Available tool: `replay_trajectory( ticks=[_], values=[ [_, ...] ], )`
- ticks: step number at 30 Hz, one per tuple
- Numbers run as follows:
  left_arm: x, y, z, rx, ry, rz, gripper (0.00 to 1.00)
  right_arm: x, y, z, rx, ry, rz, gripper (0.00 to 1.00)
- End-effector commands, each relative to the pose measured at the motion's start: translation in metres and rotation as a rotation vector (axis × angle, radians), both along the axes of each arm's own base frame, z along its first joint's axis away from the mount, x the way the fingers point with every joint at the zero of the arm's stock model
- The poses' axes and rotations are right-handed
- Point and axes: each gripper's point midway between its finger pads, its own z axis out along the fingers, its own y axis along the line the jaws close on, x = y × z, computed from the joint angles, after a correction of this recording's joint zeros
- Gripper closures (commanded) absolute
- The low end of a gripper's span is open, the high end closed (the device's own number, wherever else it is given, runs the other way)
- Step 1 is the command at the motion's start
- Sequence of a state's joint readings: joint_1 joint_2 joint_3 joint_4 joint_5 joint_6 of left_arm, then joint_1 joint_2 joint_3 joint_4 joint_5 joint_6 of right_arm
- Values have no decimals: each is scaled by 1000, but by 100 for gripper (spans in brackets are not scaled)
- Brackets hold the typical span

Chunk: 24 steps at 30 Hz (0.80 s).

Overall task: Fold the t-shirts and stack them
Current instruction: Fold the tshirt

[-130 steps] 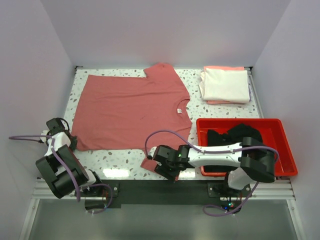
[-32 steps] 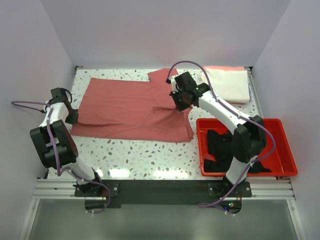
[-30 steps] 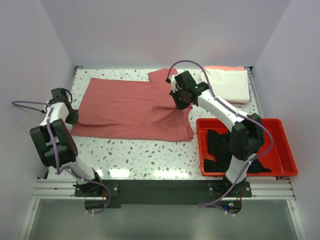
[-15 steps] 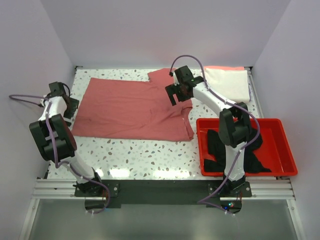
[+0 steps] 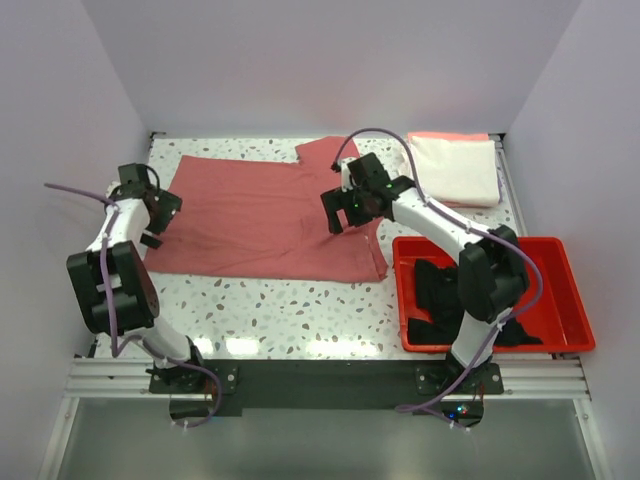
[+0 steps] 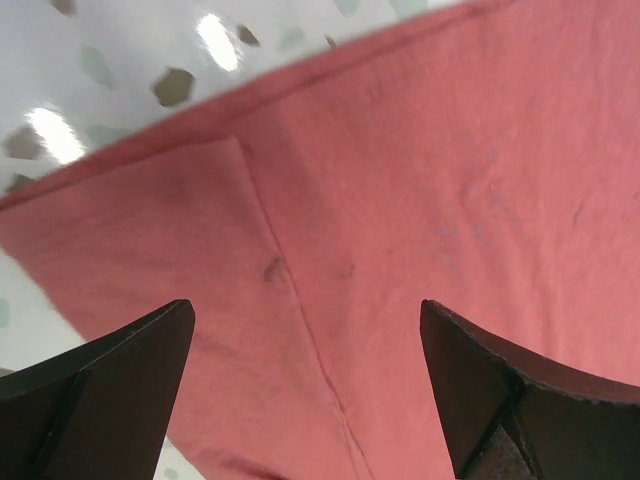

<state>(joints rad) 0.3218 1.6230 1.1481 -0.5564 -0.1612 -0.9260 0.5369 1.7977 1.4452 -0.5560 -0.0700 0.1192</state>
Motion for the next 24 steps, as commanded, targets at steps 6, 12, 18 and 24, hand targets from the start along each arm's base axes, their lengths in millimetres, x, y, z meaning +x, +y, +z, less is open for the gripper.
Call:
replay_trajectory(
  ticks=[6, 12, 18, 24],
  values=[
    [7, -26, -49, -41, 86, -130, 0, -6, 35, -37, 10, 52, 40, 1],
    [-6, -26, -76, -42, 163, -139, 0, 24, 30, -65, -72, 46, -14, 1],
    [-19, -22, -86, -26, 225, -129, 0, 27, 27, -93, -104, 75, -44, 1],
    [-50, -21, -89, 8, 280, -122, 0, -23, 26, -107, -126, 107, 17, 1]
  ],
)
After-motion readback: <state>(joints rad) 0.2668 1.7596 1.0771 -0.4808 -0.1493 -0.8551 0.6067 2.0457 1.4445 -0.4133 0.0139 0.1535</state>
